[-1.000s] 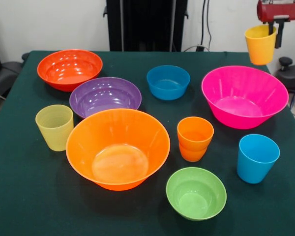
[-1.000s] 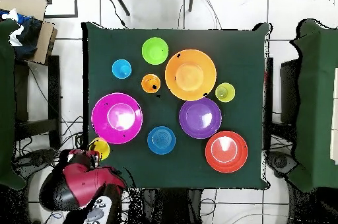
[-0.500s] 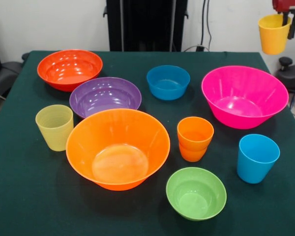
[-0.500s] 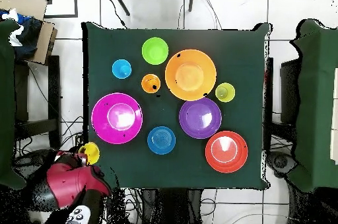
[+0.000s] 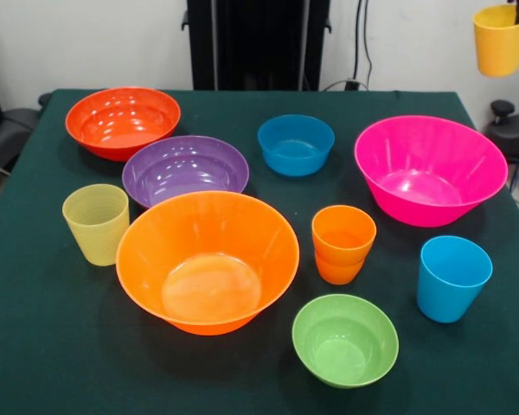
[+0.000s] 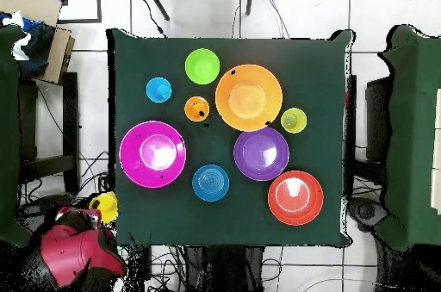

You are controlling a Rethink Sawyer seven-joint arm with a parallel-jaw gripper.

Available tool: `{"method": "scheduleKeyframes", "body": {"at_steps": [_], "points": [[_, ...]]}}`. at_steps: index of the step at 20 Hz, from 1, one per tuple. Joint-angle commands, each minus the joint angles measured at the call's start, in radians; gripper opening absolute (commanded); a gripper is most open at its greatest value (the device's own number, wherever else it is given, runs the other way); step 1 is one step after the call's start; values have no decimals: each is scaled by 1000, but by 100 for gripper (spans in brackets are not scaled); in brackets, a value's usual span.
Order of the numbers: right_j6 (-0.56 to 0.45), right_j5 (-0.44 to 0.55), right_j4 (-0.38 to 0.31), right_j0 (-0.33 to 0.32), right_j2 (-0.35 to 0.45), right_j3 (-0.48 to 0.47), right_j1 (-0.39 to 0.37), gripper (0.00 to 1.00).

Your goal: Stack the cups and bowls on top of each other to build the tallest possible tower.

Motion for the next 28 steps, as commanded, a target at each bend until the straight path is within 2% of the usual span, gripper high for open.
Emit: {"method": "scheduleKeyframes", "body": {"at_steps": [1, 4, 7, 11, 15, 18, 20, 25, 28], "points": [[197, 133, 52, 23, -25, -34, -7, 0], [174, 181, 50, 7, -39, -45, -29, 0], [149, 169, 46, -35, -24, -31, -26, 0], [171, 149, 50, -28, -36, -6, -30, 0], [149, 166, 32, -46, -54, 52, -100, 0], [150, 178, 20, -26, -78, 77, -135, 0], [152, 218, 18, -11, -89, 63, -150, 0], [168, 411, -2, 39, -152, -6, -219, 0], [126, 458, -4, -7, -145, -15, -234, 0]]}}
